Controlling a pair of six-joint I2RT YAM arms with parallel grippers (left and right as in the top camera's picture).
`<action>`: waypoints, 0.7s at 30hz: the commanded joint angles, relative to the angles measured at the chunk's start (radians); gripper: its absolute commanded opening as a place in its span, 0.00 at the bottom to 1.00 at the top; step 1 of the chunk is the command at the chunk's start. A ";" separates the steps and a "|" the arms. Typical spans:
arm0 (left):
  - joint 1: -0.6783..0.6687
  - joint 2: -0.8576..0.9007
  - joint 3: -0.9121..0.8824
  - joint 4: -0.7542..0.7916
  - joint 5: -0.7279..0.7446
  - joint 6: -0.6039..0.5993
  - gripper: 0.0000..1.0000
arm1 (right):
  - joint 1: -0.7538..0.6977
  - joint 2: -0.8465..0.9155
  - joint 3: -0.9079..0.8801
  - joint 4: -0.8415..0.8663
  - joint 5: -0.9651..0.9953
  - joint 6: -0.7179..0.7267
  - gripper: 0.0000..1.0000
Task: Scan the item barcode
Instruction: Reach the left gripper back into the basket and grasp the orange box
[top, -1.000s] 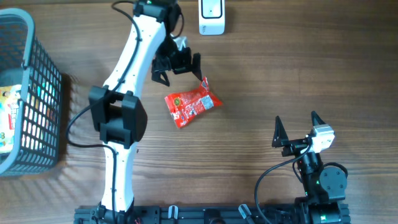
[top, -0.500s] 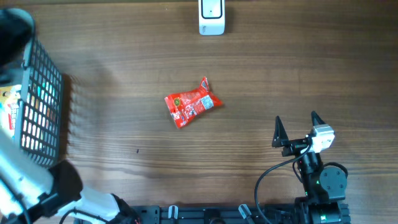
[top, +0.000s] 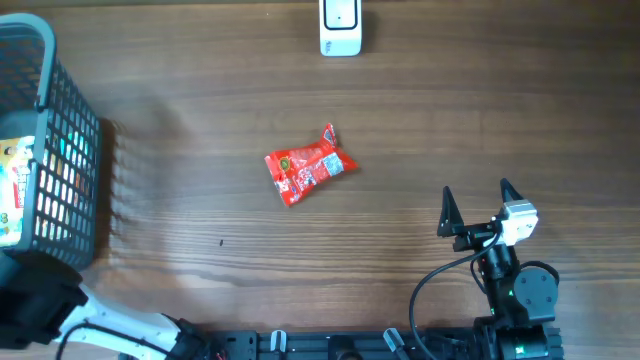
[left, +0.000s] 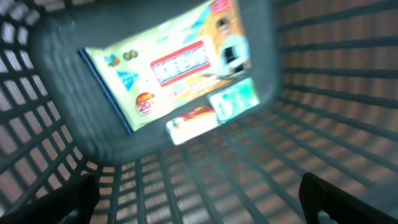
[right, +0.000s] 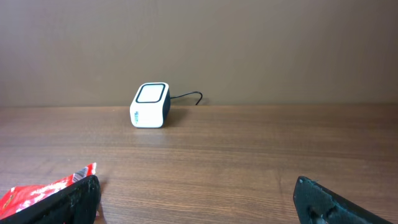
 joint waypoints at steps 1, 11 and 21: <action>-0.002 0.054 -0.089 0.035 0.017 0.023 1.00 | 0.004 -0.004 -0.001 0.002 0.006 -0.014 1.00; -0.073 0.112 -0.321 0.211 0.087 0.203 0.84 | 0.004 -0.004 -0.001 0.002 0.006 -0.013 1.00; -0.131 0.112 -0.543 0.353 0.028 0.195 0.85 | 0.004 -0.004 -0.001 0.002 0.006 -0.014 1.00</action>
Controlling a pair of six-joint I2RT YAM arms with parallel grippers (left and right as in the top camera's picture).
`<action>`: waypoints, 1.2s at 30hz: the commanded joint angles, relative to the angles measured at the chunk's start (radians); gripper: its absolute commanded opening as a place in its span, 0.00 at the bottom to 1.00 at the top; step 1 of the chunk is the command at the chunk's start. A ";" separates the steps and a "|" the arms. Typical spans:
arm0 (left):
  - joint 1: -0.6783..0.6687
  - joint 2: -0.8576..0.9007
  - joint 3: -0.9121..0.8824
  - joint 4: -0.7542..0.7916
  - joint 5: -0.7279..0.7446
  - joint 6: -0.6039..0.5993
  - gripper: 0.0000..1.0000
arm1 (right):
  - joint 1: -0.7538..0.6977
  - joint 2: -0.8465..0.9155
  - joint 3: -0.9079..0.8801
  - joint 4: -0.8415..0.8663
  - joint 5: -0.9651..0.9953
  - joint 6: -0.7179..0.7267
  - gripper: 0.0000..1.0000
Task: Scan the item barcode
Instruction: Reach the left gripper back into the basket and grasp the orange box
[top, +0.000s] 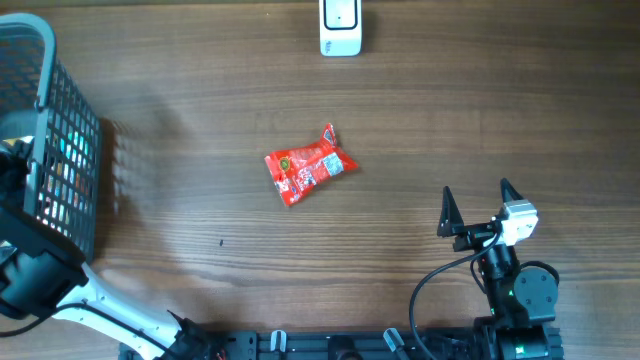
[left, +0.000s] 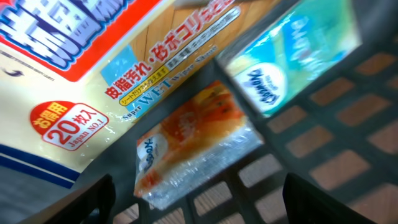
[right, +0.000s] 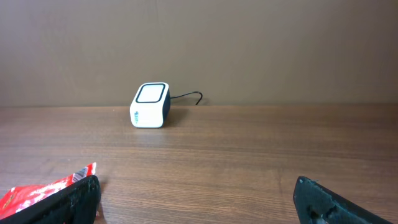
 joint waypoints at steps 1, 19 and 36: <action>0.002 0.006 -0.031 0.021 -0.020 -0.019 0.87 | 0.004 -0.004 -0.001 0.002 0.006 -0.014 1.00; -0.003 0.006 -0.153 0.139 -0.016 -0.055 0.34 | 0.004 -0.004 -0.001 0.002 0.006 -0.014 1.00; 0.061 0.001 0.662 -0.373 0.298 -0.082 0.04 | 0.004 -0.004 -0.001 0.002 0.006 -0.014 1.00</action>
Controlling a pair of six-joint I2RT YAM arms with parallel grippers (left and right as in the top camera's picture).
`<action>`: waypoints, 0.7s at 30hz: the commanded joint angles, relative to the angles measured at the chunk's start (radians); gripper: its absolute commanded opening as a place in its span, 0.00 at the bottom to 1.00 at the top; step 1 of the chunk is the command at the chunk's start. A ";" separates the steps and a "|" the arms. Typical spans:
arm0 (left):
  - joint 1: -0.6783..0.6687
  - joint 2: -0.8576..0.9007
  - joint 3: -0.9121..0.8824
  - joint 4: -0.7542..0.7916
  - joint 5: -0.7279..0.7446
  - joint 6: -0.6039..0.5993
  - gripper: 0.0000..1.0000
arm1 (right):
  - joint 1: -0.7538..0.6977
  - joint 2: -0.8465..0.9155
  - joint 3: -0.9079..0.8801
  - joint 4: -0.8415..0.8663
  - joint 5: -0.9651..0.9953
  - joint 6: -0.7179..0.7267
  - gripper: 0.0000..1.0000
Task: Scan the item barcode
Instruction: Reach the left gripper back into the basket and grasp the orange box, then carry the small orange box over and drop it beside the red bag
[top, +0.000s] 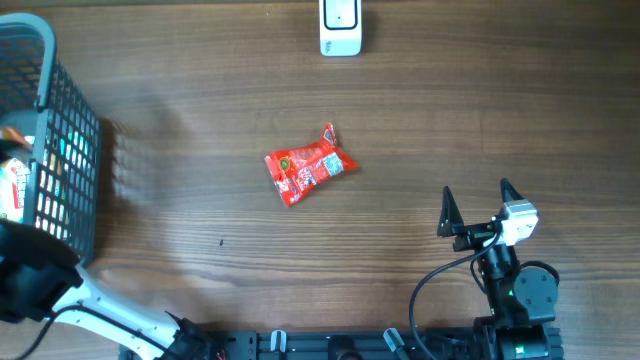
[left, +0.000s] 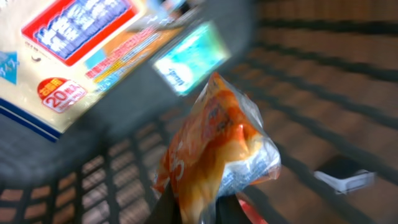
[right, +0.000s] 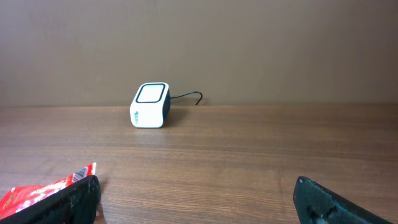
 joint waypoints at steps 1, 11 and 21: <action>0.013 -0.023 0.252 -0.090 0.145 -0.012 0.04 | 0.004 -0.004 -0.001 0.002 0.006 -0.014 1.00; -0.280 -0.182 0.300 -0.095 0.232 0.052 0.04 | 0.004 -0.004 -0.001 0.002 0.006 -0.014 1.00; -0.989 -0.121 -0.031 -0.028 -0.225 0.016 0.04 | 0.004 -0.004 -0.001 0.002 0.006 -0.014 1.00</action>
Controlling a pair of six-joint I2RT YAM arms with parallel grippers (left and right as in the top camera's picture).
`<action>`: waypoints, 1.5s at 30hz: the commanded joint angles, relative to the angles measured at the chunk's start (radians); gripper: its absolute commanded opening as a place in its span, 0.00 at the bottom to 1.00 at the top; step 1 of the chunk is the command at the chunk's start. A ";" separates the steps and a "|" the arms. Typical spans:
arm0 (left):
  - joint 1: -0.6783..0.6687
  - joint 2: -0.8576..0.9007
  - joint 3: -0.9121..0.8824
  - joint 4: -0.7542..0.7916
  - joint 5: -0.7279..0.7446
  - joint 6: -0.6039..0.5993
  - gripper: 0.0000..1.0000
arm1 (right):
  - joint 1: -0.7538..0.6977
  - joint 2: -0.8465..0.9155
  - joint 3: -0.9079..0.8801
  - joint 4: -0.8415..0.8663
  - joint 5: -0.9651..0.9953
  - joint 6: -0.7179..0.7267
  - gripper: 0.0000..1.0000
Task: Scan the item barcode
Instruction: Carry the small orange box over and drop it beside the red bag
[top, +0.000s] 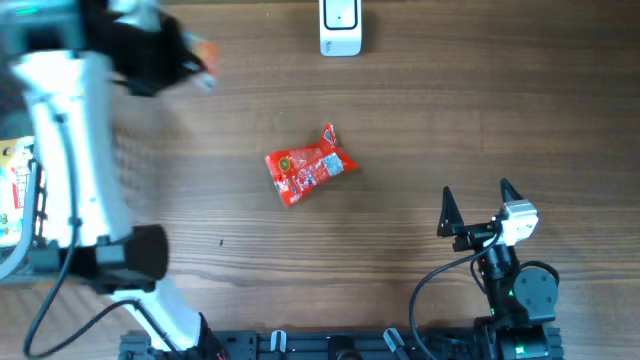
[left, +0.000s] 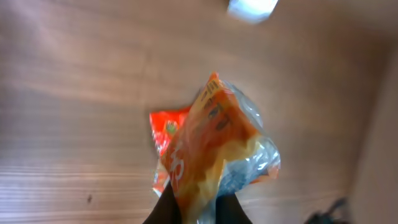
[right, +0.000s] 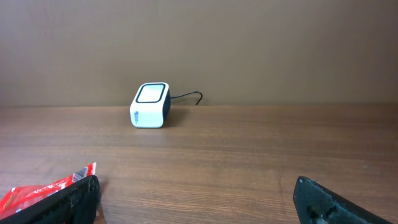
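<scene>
My left gripper is shut on an orange-and-clear snack packet, held in the air over the table's far left; the packet's end pokes out past the blurred arm. In the left wrist view the fingers pinch its lower edge. The white scanner stands at the far edge, to the right of the held packet, and shows again from the right wrist. My right gripper rests open at the front right with nothing between its fingers.
A red snack packet lies mid-table, seen also under the held packet and at the right wrist view's lower left. A printed pack shows at the left edge, in a basket mostly hidden behind my left arm.
My left gripper, still shut on the orange packet, was inside the basket at the left edge and is now high over the table's far left, looking down on the wood and the red packet.
My left gripper looked open into the basket at several packs. Then it was close over the orange packet on the basket floor. Then it held that packet up inside the basket, and now holds it out over the table. The right arm stayed still.
</scene>
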 joint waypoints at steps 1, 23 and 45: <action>-0.182 0.051 -0.203 0.081 -0.183 -0.027 0.05 | 0.004 -0.004 -0.001 0.002 0.006 -0.014 1.00; -0.419 0.111 -0.477 0.421 -0.138 -0.126 0.04 | 0.004 -0.004 -0.001 0.002 0.006 -0.014 1.00; -0.401 0.019 -0.718 0.671 -0.134 -0.229 0.04 | 0.004 -0.004 -0.001 0.002 0.006 -0.014 1.00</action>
